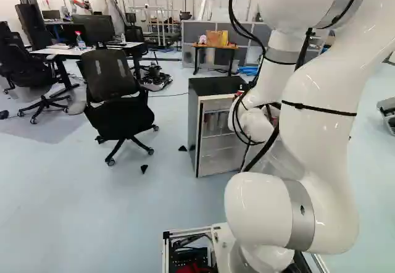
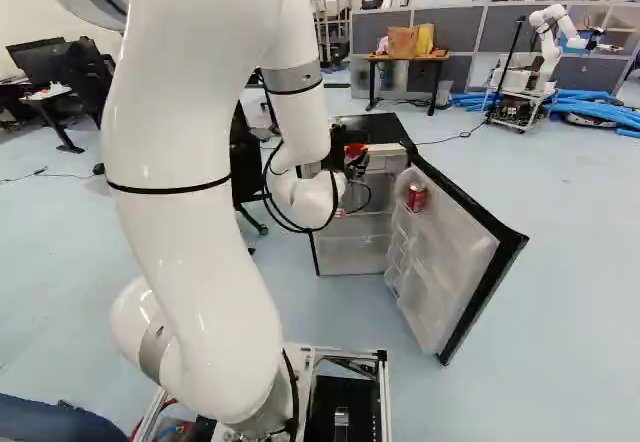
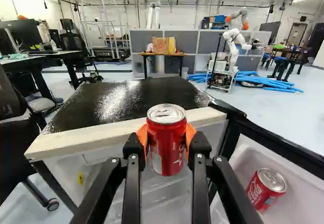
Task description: Grab a drink from the fridge
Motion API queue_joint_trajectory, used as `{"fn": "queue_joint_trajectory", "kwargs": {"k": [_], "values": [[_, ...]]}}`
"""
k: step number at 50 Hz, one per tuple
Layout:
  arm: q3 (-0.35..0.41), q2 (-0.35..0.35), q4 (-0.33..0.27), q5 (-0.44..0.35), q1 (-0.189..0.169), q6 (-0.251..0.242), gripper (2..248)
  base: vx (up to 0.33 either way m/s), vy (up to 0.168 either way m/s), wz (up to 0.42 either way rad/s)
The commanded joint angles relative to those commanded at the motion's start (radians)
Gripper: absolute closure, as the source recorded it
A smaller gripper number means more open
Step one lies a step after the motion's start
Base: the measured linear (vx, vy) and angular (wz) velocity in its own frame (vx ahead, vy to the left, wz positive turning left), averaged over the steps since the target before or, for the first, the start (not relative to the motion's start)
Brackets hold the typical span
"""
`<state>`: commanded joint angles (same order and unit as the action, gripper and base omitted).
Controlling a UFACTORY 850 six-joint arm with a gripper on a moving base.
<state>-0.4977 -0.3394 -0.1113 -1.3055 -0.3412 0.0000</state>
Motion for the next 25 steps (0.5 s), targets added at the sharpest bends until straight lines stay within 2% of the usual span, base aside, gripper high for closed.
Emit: {"fn": "queue_joint_trajectory", "kwargs": {"k": [25], "values": [[-0.127, -0.044, -0.059, 0.033, -0.043, 0.0, 156, 0.0, 0.0, 0.0]]}}
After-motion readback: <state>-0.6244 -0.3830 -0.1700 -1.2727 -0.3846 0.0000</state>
